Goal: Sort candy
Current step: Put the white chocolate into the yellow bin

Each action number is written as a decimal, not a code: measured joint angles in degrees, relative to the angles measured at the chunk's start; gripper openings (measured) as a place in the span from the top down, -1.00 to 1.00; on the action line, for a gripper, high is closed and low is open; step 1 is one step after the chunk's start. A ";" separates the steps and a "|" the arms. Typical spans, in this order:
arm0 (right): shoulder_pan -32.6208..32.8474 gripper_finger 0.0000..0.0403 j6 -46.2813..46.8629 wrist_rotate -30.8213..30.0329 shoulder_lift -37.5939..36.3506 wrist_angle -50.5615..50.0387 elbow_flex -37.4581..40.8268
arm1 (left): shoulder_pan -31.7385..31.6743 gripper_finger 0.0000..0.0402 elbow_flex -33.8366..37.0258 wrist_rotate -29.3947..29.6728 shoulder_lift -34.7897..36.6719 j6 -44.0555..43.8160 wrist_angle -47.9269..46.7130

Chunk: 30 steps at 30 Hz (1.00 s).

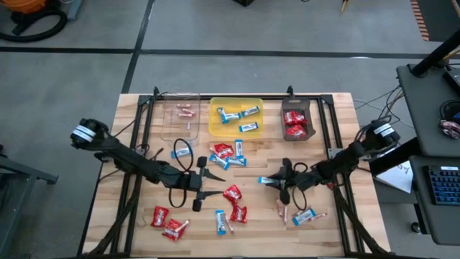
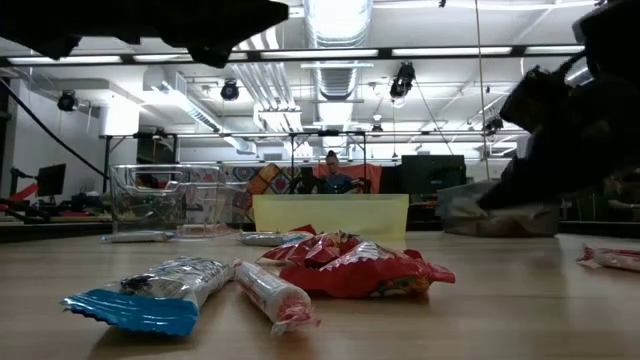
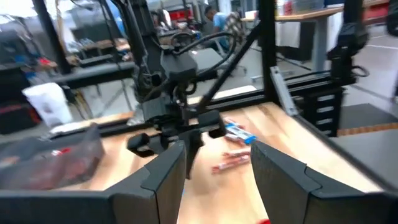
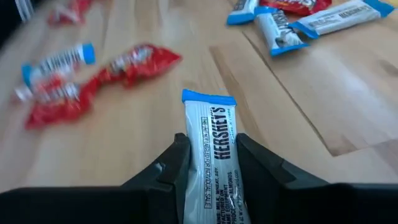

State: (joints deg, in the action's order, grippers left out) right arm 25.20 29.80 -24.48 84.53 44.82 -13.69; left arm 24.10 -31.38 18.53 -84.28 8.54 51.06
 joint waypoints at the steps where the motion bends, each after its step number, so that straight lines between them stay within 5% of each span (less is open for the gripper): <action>1: -0.39 0.49 1.68 0.28 -0.95 -0.02 0.00 | -0.10 0.16 -0.02 0.49 -1.42 1.14 2.04; 12: -5.81 0.47 21.69 13.92 -8.73 0.83 -3.13 | -2.04 0.01 -8.52 1.90 -16.57 7.30 5.18; 30: -6.22 0.48 21.68 21.88 -5.26 -0.22 -15.76 | -5.88 -0.01 -13.38 -7.73 -20.89 4.16 6.10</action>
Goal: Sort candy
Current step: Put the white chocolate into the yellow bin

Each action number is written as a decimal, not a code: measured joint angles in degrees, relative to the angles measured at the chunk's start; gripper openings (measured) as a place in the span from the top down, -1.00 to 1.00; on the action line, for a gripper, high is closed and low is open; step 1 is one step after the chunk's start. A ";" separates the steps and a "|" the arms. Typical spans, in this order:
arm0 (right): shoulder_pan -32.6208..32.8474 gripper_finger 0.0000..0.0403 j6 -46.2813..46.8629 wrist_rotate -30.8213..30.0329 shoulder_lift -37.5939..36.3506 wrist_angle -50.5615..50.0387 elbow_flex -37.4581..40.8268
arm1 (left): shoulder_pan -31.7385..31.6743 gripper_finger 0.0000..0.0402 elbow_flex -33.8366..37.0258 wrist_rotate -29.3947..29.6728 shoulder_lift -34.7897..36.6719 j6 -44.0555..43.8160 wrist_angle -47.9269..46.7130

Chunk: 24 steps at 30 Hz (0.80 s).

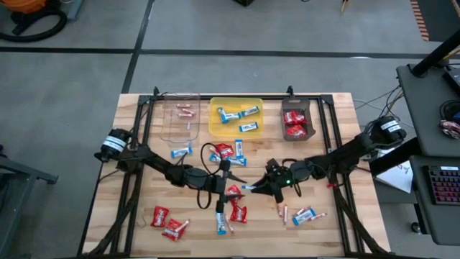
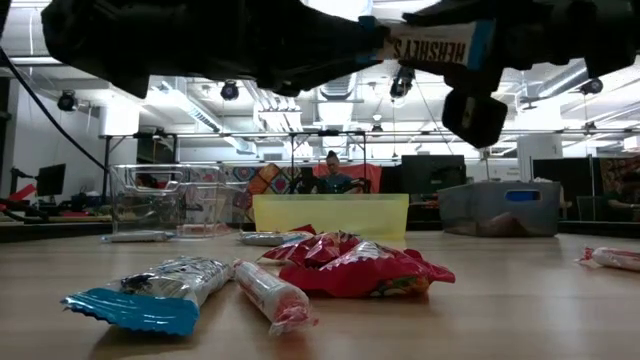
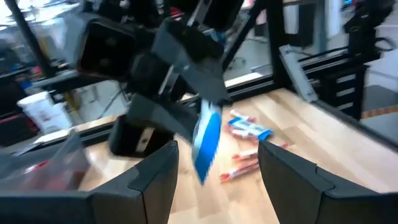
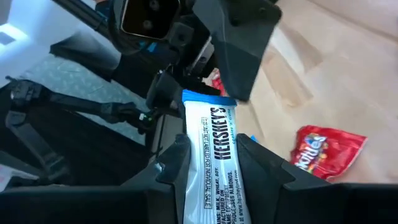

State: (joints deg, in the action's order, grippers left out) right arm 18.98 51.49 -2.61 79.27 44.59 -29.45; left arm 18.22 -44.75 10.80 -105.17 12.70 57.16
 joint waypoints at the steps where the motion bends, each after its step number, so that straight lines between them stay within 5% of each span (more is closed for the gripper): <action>1: 0.00 0.48 -0.02 0.08 0.81 0.06 -0.63 | -0.02 -0.01 -0.28 -0.25 -0.39 -0.03 -0.16; 9: -0.15 0.48 -0.01 1.63 4.19 -0.93 -3.88 | -0.11 0.16 -2.18 -2.83 -2.40 -0.36 -0.12; 17: -0.28 0.44 -0.02 1.26 4.13 -1.35 -3.69 | -0.13 0.90 -1.36 -2.79 -2.25 -2.26 0.09; 24: -0.53 0.17 -0.10 1.37 3.09 -1.46 -3.52 | -0.09 0.94 -0.84 -2.82 -2.03 -4.67 0.00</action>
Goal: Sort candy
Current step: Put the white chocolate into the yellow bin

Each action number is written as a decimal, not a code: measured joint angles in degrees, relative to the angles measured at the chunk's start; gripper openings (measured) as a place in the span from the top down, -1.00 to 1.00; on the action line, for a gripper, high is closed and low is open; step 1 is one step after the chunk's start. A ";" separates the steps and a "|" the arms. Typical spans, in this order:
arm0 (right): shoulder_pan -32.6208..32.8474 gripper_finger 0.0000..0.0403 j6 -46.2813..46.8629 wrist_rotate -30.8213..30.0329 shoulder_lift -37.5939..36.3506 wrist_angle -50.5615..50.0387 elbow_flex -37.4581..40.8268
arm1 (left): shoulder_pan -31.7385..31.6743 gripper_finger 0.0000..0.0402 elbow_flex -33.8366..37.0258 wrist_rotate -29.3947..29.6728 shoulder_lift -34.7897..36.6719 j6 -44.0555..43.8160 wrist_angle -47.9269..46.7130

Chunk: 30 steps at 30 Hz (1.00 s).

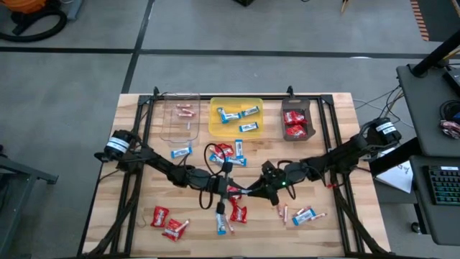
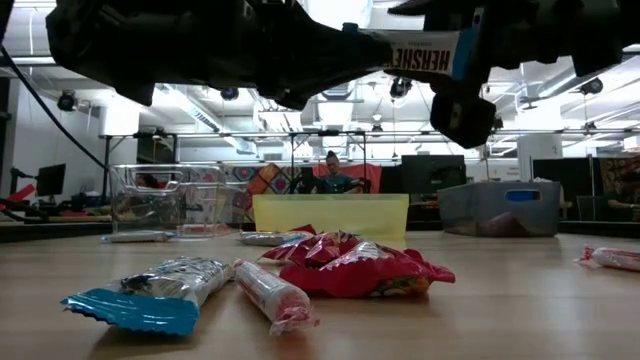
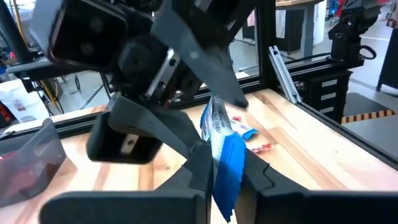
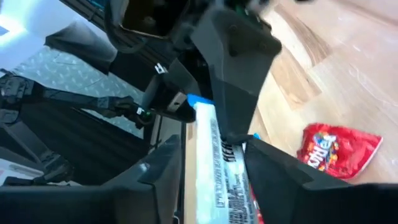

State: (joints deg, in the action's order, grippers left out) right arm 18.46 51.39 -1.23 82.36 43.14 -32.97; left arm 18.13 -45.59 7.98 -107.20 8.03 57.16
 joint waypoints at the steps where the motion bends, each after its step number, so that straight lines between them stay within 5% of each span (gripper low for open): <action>1: -0.11 0.12 -0.36 -0.02 -0.29 0.06 0.00 | 0.04 0.96 0.23 -0.04 0.09 -0.62 0.01; 11: 0.09 -0.21 -19.76 -0.78 -7.48 -8.21 0.02 | -0.33 0.96 5.43 3.28 0.20 -18.90 4.46; 16: 1.36 -0.16 -29.33 -12.38 -9.24 -15.60 0.04 | -0.42 0.96 9.78 3.50 0.23 -25.97 16.65; 30: 0.98 -0.13 -34.58 -15.62 -4.17 -11.24 -2.92 | -0.44 0.96 10.11 9.53 0.27 -26.55 23.71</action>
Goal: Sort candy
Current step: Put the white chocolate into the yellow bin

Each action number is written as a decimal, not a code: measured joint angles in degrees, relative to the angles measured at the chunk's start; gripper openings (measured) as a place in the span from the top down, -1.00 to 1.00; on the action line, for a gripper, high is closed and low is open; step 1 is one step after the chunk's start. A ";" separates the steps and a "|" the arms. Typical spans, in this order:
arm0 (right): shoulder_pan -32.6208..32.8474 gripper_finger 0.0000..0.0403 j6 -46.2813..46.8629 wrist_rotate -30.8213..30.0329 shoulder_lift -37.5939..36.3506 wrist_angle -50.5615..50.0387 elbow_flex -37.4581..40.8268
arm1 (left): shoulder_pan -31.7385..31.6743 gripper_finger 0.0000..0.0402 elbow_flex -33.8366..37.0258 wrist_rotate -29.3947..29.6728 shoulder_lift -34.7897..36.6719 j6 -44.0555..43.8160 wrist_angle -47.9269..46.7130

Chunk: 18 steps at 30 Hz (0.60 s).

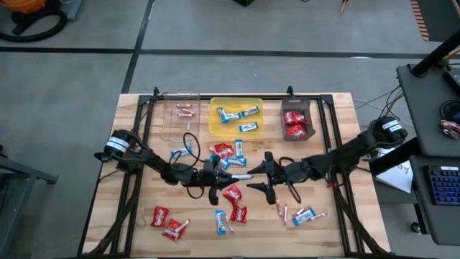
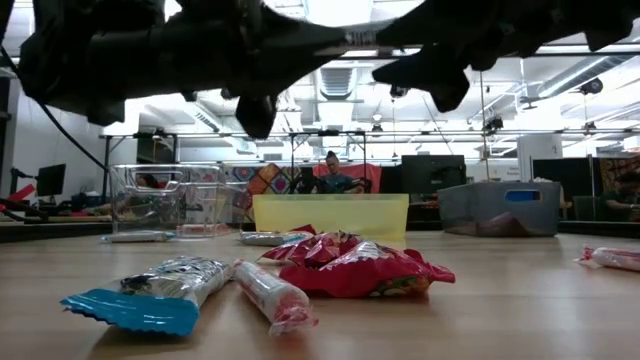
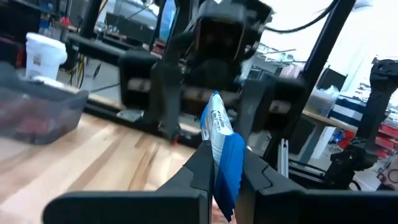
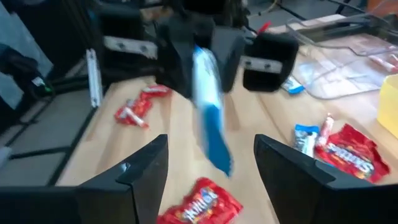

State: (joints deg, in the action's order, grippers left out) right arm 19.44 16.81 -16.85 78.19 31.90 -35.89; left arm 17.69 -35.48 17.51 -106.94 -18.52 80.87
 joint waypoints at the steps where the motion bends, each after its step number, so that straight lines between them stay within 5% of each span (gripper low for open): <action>1: -0.17 -0.13 -0.44 -0.19 0.63 -0.04 -0.40 | 0.00 0.96 -0.51 -0.02 0.01 0.71 -0.36; 12: -0.10 0.10 -3.08 0.33 2.09 0.12 -3.51 | 0.00 0.96 -0.41 -0.04 0.00 1.35 -1.84; 18: -0.10 0.50 -3.02 0.34 2.12 -0.06 -3.51 | 0.00 0.96 -0.04 -0.10 0.00 1.31 -1.82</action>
State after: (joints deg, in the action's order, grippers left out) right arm 19.33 13.79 -16.51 80.31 31.83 -39.40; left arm 17.69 -35.53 17.41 -106.94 -17.21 79.05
